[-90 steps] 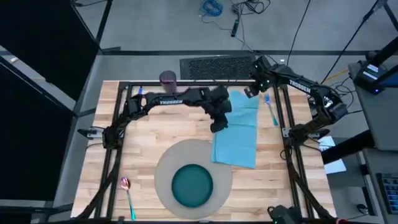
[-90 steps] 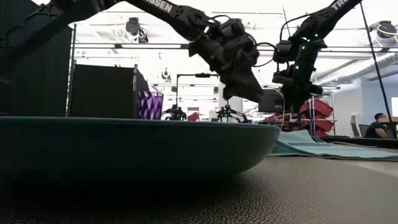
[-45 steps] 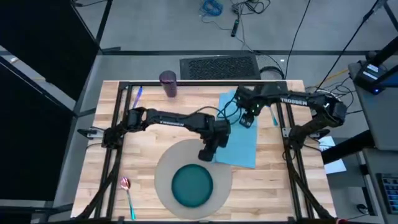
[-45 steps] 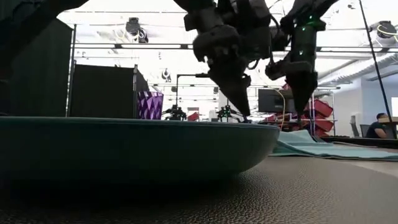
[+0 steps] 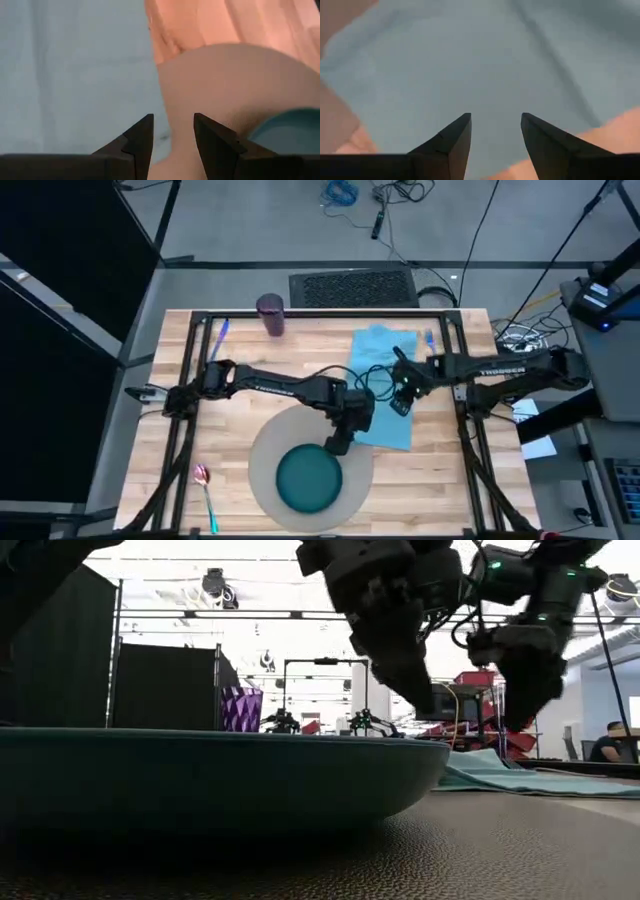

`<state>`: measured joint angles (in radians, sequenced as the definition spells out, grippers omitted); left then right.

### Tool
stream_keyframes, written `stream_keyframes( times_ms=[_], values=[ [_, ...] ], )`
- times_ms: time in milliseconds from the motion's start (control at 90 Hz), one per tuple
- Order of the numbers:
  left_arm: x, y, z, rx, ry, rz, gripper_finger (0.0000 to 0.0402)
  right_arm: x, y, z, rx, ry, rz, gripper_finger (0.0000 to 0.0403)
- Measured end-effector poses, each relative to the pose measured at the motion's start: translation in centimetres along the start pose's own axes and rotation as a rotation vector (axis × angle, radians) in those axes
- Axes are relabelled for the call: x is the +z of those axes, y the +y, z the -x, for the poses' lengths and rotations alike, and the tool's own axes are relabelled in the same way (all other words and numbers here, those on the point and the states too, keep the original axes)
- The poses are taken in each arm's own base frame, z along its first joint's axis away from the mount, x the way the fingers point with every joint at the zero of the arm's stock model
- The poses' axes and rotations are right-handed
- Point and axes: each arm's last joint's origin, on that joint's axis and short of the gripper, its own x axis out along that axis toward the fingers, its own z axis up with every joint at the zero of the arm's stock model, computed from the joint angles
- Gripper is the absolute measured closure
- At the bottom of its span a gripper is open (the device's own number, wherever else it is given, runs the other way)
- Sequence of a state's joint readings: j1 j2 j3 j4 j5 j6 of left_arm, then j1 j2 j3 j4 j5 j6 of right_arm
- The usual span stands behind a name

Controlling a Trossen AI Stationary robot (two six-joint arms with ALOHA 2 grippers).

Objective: Set table place
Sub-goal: Fold the blue table napkin

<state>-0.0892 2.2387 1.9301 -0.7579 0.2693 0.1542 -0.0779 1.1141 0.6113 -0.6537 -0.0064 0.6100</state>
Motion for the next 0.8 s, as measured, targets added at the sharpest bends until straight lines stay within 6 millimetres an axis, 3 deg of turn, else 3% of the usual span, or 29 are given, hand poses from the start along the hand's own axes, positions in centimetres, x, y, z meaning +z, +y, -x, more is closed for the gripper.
stream_keyframes(
  times_ms=[178, 367, 800],
  values=[
    [0.5, -1.2, -0.6, 0.106, -0.026, 0.030, 0.0277, -1.6, 2.0, -0.7, 0.079, -0.038, 0.020, 0.0236],
    [-0.3, -1.7, -1.9, 0.158, -0.025, 0.096, 0.0277, -2.7, 3.4, -1.1, 0.048, -0.076, 0.038, 0.0236],
    [-1.1, -3.0, -3.0, 0.315, 0.006, 0.115, 0.0277, -2.9, 4.4, -1.3, 0.017, -0.182, 0.036, 0.0236]
  ],
)
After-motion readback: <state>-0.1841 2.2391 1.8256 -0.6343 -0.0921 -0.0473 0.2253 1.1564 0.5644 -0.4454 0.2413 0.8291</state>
